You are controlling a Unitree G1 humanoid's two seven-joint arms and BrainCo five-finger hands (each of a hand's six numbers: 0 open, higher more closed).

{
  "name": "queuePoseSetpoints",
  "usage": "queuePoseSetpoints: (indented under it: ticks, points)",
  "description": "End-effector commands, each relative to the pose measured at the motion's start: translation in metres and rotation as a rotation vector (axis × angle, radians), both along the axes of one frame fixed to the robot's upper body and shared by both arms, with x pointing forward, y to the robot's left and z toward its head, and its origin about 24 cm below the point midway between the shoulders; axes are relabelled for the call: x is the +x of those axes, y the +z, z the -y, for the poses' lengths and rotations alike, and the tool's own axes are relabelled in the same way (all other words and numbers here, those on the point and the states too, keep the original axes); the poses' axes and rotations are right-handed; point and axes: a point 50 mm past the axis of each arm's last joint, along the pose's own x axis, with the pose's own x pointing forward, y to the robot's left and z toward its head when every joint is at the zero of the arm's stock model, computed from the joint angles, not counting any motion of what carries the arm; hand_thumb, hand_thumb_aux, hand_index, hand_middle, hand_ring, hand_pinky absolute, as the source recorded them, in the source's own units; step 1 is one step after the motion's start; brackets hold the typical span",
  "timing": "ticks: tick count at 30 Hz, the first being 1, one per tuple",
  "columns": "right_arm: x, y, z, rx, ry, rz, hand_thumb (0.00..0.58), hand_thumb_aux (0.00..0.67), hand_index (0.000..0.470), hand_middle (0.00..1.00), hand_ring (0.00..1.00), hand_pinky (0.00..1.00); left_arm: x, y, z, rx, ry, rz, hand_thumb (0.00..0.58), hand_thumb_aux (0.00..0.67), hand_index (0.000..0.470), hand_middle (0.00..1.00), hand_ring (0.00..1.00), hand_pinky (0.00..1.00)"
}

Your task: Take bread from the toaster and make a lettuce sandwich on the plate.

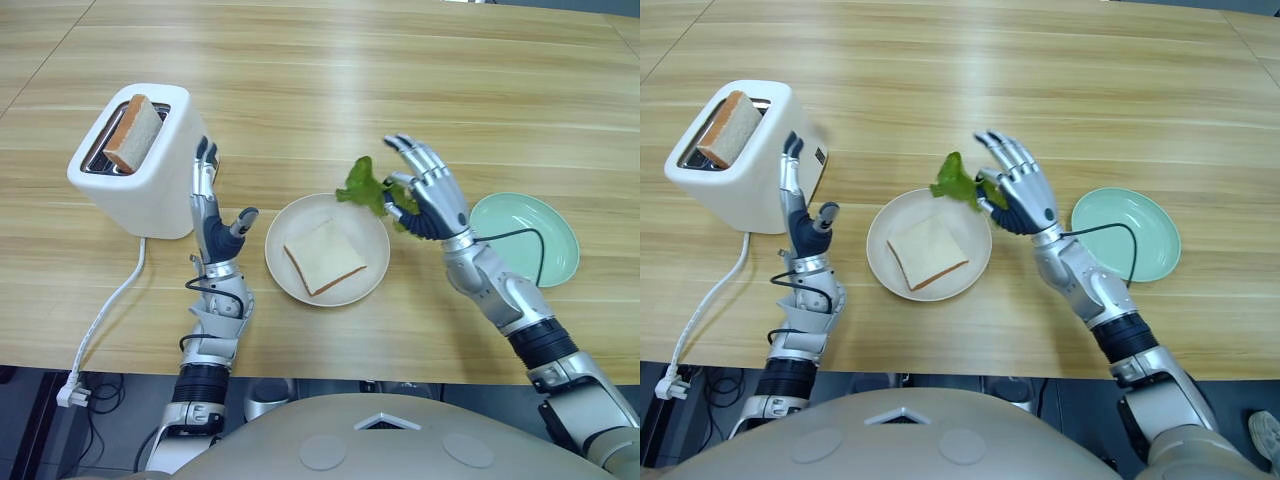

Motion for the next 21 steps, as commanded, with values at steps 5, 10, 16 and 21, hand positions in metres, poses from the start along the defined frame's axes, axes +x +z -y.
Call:
queuePoseSetpoints:
  ticks: [5, 10, 16, 21]
  points:
    - [-0.009, -0.007, -0.018, 0.003, 0.142, -0.108, 0.58, 0.67, 0.46, 0.0, 0.0, 0.0, 0.0, 0.032, -0.025, 0.102, 0.159, 0.154, 0.0, 0.0, 0.0, 0.0, 0.0, 0.0]
    - [-0.016, -0.011, -0.034, 0.048, 0.26, -0.191, 0.58, 0.67, 0.46, 0.0, 0.0, 0.0, 0.006, 0.028, -0.036, 0.131, 0.212, 0.137, 0.0, 0.0, 0.0, 0.0, 0.0, 0.0]
    - [-0.03, -0.016, -0.051, 0.055, 0.39, -0.259, 0.58, 0.67, 0.46, 0.0, 0.0, 0.0, 0.016, 0.026, -0.035, 0.123, 0.208, 0.117, 0.0, 0.0, 0.0, 0.0, 0.0, 0.0]
    - [-0.023, -0.034, -0.055, 0.046, 0.356, -0.34, 0.58, 0.67, 0.46, 0.0, 0.0, 0.0, 0.021, 0.026, -0.041, 0.127, 0.245, 0.1, 0.0, 0.0, 0.0, 0.0, 0.0, 0.0]
